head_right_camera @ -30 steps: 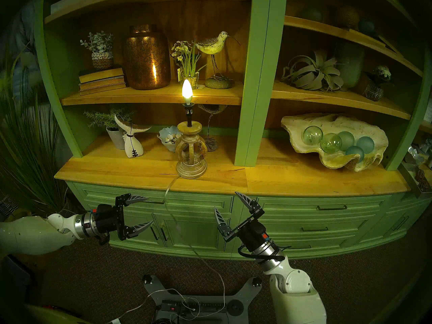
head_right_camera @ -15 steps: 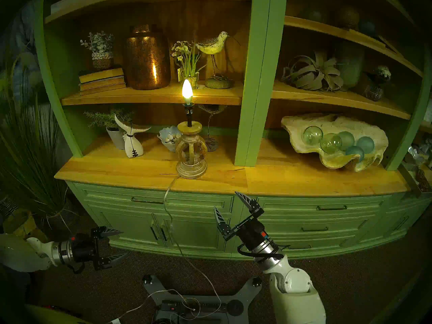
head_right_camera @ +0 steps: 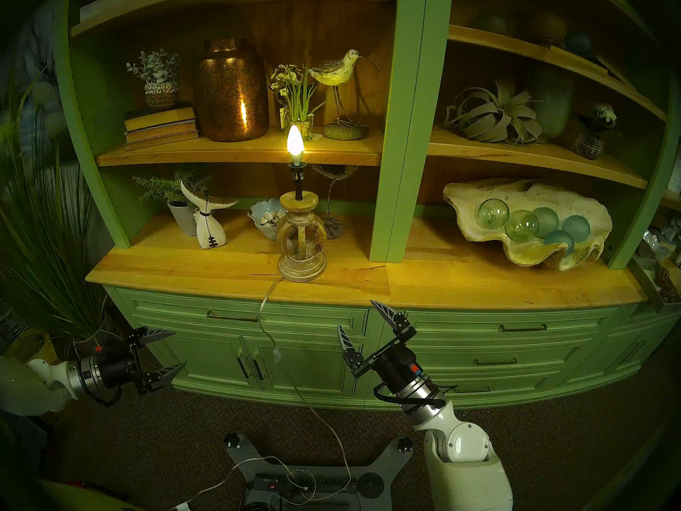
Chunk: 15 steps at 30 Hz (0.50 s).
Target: Grab cable and switch light on
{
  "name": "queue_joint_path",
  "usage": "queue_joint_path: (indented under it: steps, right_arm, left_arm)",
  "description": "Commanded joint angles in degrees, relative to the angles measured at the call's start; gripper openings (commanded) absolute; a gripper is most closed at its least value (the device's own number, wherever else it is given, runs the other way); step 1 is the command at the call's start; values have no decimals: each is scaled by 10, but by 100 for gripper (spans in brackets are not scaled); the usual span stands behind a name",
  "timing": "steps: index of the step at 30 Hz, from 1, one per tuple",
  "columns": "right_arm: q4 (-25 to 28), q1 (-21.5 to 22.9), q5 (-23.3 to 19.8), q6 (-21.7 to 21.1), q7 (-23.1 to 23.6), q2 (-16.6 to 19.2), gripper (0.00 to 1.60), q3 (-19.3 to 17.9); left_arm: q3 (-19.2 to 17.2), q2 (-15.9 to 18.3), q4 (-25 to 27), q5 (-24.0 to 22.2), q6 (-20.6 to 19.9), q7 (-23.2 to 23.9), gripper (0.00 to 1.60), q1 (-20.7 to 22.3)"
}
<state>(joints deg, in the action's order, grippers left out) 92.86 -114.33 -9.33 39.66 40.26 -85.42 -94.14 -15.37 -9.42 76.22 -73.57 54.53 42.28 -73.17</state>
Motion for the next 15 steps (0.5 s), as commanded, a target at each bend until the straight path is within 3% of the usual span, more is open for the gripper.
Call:
queue_joint_path:
  steps: [1, 15]
  right_arm:
    - [27, -1, 1, -1, -5, -6, 160, -1]
    - [32, -4, 17, -6, -11, -14, 160, -6]
  left_arm:
    - [-17, 19, 22, -9, 5, -4, 160, -18]
    - [-37, 25, 18, -33, 5, -9, 160, -56]
